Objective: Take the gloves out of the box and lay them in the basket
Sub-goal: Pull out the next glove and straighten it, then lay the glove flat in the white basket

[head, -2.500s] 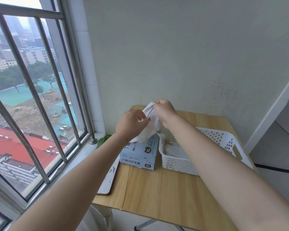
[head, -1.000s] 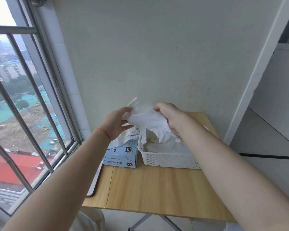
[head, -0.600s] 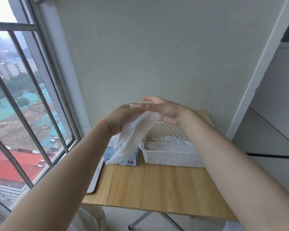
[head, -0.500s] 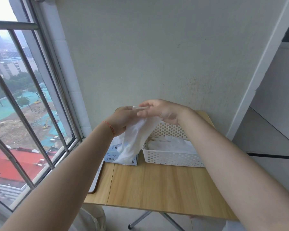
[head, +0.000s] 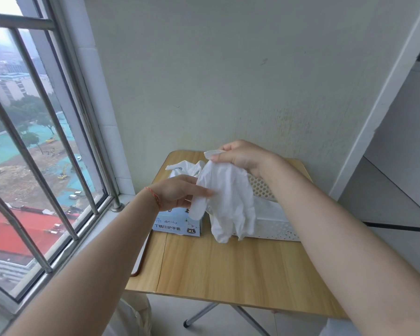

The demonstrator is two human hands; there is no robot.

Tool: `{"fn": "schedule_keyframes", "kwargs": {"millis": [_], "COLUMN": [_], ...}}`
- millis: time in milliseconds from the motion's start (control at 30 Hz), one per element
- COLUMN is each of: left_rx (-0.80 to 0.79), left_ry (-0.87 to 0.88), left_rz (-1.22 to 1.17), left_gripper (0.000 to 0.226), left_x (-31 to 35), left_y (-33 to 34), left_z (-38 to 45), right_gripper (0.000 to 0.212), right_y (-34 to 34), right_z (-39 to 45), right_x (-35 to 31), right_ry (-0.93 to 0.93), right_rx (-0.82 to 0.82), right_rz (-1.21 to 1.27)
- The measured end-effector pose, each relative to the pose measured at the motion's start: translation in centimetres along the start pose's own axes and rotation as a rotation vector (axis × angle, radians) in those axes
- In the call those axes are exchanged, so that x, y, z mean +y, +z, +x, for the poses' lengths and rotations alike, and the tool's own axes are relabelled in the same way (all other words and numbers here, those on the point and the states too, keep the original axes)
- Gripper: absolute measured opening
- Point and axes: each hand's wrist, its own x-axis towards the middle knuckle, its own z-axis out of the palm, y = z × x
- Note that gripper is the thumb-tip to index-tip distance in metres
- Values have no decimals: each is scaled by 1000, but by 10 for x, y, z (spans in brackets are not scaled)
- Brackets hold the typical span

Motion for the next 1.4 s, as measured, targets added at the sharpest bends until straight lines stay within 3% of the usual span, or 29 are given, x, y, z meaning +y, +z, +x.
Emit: {"fn": "schedule_keyframes", "kwargs": {"millis": [167,267,300,333,433,567,633,700,833,967,1067,1167,1400], "left_rx": [93,92,77,68,56,136,214,304,493,471,444,436,361], "left_ry": [52,94,93,85,69,64,61,64,34,52,47,88,139], "left_rz": [-94,-261,-297,-315,-296,-339,-316,-152,424,821,1025,1211,1457], "left_gripper": [43,22,12,16,42,15,13,16,21,27,26,34,41], "left_x": [-3,-3,-3,-3,-4,-4,-5,-1,19,26,22,19,0], "left_y": [-6,-11,-11,-11,-6,-8,-13,-16,-12,21,46,61,79], "left_z": [1,2,1,1,-1,-2,3,12,39,79,104,120,143], "right_gripper": [14,5,8,11,23,28,30,31,29,31,18,40,64], "right_y": [-1,1,1,1,3,8,10,9,0,-15,-25,-32,-37], "right_z": [0,-2,-2,-1,1,6,8,8,5,-10,-15,-16,-27], "right_x": [-9,-12,-12,-12,-12,-7,-3,2,21,57,83,104,130], "right_ry": [35,77,86,94,112,170,189,218,301,347,382,366,366], "right_rx": [74,156,186,219,288,292,271,251,303,371,402,409,383], "right_rz": [-61,18,37,44,66,170,194,188,145,50,-18,-175,-698]}}
